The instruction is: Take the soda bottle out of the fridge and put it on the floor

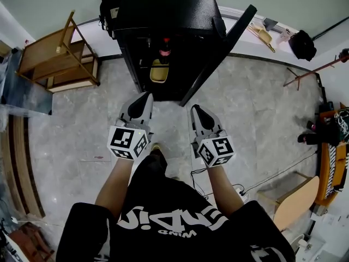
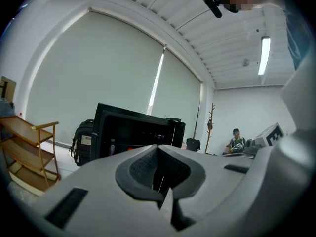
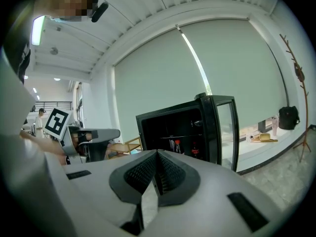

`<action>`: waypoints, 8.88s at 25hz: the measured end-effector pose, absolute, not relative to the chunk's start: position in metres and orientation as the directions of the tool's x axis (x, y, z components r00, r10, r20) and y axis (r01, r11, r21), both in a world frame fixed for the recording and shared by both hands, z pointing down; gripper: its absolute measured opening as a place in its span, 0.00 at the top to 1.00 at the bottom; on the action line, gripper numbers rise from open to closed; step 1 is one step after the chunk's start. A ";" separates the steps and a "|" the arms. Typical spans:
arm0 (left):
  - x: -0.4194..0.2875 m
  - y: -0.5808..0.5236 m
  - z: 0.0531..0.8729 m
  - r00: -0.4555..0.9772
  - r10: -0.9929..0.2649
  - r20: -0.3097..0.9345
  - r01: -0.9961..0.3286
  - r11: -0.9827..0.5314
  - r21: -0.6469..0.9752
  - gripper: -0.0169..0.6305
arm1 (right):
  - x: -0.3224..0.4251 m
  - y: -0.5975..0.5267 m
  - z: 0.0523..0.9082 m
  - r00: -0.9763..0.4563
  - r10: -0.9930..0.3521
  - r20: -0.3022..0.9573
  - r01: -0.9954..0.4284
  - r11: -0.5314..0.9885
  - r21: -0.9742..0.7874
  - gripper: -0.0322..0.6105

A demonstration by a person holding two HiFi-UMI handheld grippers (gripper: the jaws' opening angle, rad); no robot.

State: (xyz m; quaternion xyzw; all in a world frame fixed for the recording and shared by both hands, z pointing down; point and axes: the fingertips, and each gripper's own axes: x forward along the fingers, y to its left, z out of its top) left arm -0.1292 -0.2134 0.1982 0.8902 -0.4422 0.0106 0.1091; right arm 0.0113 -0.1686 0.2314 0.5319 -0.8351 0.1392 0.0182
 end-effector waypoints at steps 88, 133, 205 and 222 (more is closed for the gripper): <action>-0.044 -0.466 0.414 0.527 -0.834 0.163 -0.845 -0.534 0.001 0.50 | 0.085 -0.146 0.400 -0.282 -0.939 0.196 -0.924 0.211 -0.319 0.91; 0.039 -0.260 0.728 0.826 -0.551 0.118 -0.558 -0.830 0.027 0.50 | 0.162 -0.091 0.769 -0.282 -0.952 0.118 -0.943 0.252 -0.216 0.91; 0.052 -0.199 1.021 0.835 -0.495 0.241 -0.527 -0.845 0.087 0.49 | 0.163 -0.114 0.953 -0.357 -0.902 0.242 -0.920 0.295 -0.258 0.91; 0.040 -0.204 0.859 0.837 -0.490 0.243 -0.515 -0.856 0.046 0.49 | 0.170 -0.124 0.829 -0.324 -0.926 0.196 -0.927 0.269 -0.263 0.91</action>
